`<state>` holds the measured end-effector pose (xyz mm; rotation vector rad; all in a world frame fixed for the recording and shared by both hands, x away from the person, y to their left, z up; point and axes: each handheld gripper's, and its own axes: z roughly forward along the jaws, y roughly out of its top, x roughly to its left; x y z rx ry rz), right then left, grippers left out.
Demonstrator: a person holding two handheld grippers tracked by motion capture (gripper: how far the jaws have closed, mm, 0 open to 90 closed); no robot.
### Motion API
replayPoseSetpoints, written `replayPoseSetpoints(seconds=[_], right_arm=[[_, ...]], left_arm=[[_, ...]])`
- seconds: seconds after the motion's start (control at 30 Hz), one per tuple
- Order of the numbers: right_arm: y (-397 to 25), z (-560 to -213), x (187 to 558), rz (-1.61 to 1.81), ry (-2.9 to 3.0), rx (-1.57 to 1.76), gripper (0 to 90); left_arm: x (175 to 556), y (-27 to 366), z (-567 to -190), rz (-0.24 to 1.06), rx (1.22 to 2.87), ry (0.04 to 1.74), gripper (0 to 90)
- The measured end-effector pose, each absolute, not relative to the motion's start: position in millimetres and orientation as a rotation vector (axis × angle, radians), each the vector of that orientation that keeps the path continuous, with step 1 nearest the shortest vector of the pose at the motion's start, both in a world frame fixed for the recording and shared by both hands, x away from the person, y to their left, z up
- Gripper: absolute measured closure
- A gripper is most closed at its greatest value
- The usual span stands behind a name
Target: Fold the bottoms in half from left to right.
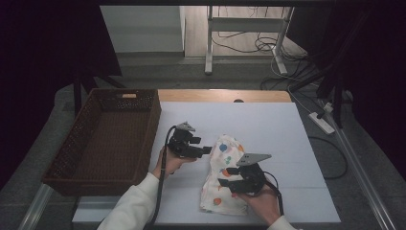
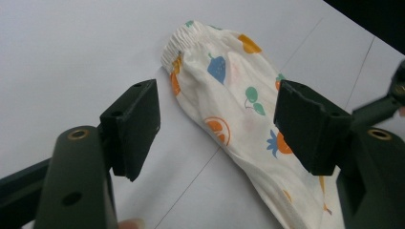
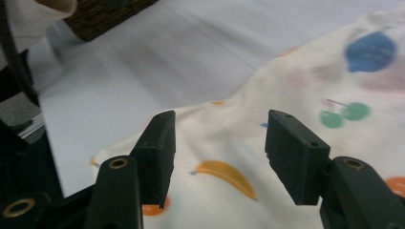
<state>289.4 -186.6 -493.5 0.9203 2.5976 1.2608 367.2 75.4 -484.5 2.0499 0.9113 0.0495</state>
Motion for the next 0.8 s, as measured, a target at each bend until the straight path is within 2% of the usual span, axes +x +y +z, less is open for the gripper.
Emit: replayPoseSetpoints(seconds=[0.3,0.8], right_arm=[[-210.1,-496.2,311.9,1.223,2.497,1.011,44.0],[-222.4,-497.3,367.2,1.179,2.417,1.121,43.9]], left_arm=[[366.7,75.8,-483.8,0.055,2.047,0.903,31.3],[367.5,74.8,-485.8,0.054,2.058,0.906,30.6]])
